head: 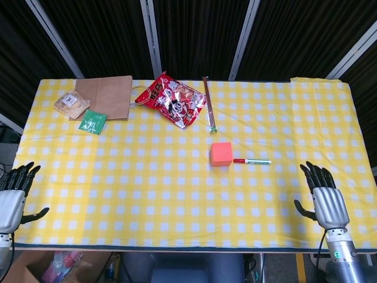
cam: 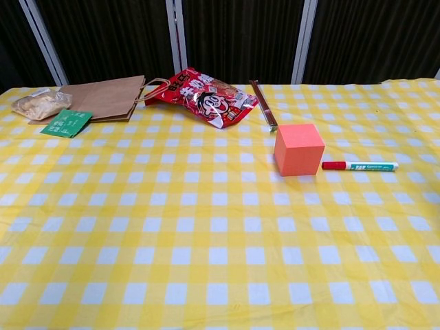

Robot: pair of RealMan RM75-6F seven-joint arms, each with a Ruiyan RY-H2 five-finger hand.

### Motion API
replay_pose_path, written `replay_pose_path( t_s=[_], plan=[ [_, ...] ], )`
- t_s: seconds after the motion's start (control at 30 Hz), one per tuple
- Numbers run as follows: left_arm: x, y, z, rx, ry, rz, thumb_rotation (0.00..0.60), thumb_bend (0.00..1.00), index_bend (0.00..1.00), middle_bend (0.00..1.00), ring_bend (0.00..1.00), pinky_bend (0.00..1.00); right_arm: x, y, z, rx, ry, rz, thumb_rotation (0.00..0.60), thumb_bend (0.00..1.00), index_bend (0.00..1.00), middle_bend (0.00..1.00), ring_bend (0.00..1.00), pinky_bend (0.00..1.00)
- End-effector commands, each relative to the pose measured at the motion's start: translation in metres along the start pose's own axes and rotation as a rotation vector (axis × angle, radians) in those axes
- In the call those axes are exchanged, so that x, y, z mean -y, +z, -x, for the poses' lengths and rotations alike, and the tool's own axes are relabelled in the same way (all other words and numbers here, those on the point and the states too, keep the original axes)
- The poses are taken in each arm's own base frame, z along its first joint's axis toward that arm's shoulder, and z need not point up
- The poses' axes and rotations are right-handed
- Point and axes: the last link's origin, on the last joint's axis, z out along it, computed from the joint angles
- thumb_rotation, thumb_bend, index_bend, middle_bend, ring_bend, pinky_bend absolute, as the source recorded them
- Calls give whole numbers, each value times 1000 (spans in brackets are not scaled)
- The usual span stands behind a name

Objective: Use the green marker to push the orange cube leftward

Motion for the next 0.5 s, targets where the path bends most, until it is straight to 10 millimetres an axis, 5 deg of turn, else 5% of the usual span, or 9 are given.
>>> replay_pose_path(
  t_s=[0.03,0.33,0.5],
  plan=[
    [-1,1,1,5,-1,7,600,7,0,0,0,0,19,28,-3,2,-3,-34,600,369,204,38,0,0],
    [-4,3,2,27,-14,19,600,7,0,0,0,0,56,99,17,65,-32,-22,600,365,373,130,0,10],
    [-4,4,3,40,-24,18,600,7,0,0,0,0,67,124,35,83,-58,12,600,364,389,136,0,11]
  ],
)
